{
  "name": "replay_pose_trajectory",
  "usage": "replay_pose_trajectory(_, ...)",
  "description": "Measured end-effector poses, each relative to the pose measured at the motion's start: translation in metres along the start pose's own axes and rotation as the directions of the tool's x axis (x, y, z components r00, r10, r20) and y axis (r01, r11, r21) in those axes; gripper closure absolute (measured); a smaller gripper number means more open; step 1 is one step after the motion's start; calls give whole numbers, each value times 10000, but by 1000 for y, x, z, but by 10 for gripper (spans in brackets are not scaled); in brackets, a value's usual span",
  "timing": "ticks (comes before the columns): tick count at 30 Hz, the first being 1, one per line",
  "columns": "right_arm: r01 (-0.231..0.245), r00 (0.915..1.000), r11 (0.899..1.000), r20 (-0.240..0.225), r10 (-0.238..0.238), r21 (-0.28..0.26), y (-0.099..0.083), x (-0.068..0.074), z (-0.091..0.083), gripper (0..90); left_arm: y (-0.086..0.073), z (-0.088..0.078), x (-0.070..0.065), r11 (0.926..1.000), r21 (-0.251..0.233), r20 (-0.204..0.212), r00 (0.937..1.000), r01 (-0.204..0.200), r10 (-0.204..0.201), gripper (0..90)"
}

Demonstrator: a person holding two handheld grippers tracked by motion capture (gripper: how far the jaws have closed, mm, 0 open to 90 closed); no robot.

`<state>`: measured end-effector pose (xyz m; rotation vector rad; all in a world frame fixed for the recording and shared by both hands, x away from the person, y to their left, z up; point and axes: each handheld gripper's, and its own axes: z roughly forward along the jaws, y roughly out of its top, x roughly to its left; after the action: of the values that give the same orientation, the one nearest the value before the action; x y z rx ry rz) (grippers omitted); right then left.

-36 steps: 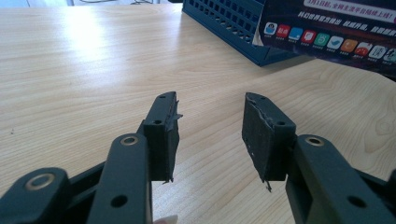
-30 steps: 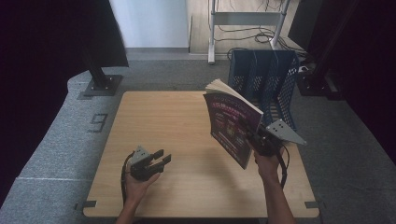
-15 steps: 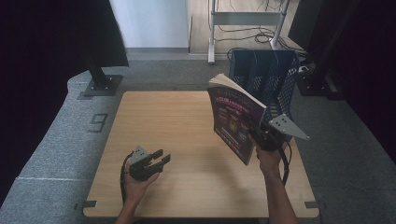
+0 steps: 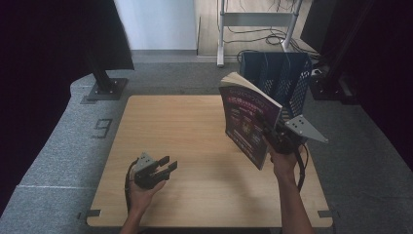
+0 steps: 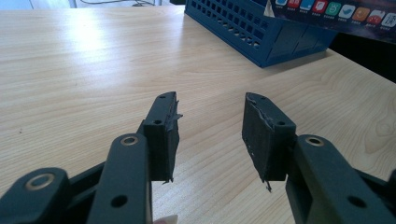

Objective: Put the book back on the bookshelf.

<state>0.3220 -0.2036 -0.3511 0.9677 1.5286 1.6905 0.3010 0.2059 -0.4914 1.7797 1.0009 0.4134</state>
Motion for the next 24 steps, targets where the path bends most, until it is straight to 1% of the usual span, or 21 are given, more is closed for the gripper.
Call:
replay_pose_trajectory(4, 18, 10000, 10000, 73, -17, -87, 3, -1, -1, 817, 0, 0, 0, 10000, -8, 12, 10000, 27, -27, 558)
replay_pose_trajectory(10, 15, 9999, 9998, 162, -12, -186, 8, -5, -1, 818, 1, -3, 0, 9999, -148, -20, 10000, -1, 1, 561)
replay_pose_trajectory(15, 38, 9996, 9998, 287, -32, -194, 11, -8, 0, 818, 0, -2, 0, 9999, -96, -34, 10000, -32, 31, 560)
replay_pose_trajectory(19, -36, 9992, 9998, 409, 44, -206, 12, -11, 2, 818, 0, -1, 0, 10000, -34, -15, 10000, -17, 17, 560)
replay_pose_trajectory(24, -81, 9987, 9998, 493, 91, -200, 13, -14, 5, 818, 0, -2, 0, 10000, -97, -33, 10000, 0, 0, 560)
